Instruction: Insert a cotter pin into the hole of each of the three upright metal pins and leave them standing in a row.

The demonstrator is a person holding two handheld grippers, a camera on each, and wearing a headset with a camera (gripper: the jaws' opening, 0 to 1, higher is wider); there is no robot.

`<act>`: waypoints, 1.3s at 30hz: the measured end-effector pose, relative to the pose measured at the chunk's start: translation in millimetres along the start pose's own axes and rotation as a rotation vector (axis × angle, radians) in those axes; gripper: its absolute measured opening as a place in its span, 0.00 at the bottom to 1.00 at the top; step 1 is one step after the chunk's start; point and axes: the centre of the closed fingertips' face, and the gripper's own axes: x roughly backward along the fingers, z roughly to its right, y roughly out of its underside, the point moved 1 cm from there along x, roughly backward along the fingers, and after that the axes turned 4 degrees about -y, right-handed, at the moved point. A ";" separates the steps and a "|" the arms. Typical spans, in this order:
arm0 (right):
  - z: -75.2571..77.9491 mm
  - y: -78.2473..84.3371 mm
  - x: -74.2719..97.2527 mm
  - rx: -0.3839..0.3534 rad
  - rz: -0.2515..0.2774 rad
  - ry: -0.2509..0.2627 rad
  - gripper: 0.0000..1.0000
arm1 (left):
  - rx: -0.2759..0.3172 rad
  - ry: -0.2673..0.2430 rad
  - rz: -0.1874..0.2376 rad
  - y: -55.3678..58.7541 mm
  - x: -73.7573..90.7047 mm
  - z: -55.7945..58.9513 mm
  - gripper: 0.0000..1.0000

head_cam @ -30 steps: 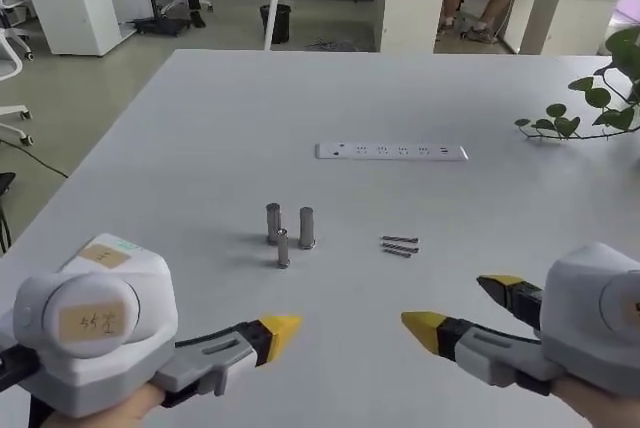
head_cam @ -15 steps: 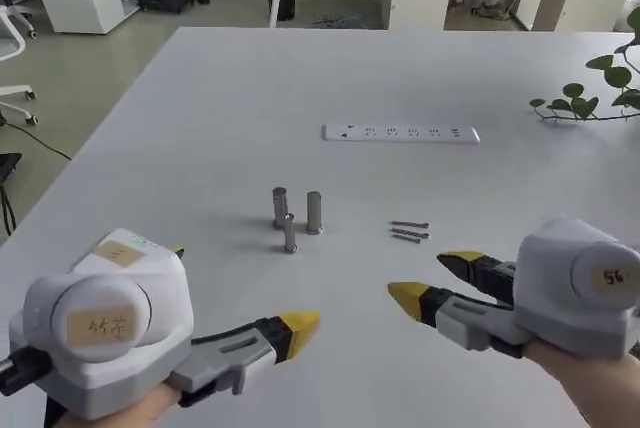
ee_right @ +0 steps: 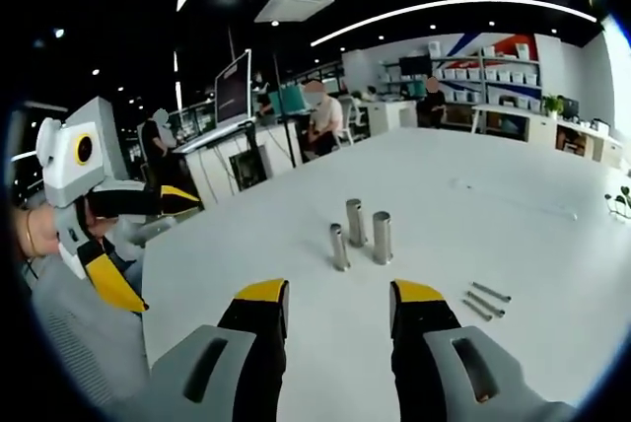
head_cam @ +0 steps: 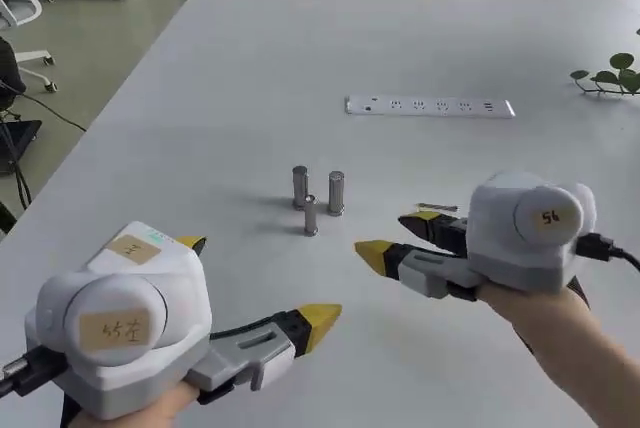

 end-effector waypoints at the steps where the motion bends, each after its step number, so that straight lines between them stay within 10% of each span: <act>1: -0.3 -1.4 -6.4 -0.004 0.002 -0.008 0.37 | 0.001 0.000 0.000 0.1 -1.1 -0.6 0.89; 18: 0.2 -3.2 -69.1 0.037 0.035 -0.076 0.27 | -0.007 0.020 -0.009 -0.9 -19.9 -3.4 0.84; 39: -7.7 -4.1 -107.0 0.017 0.057 -0.115 0.13 | 0.017 0.010 -0.020 4.5 -27.1 -12.3 0.81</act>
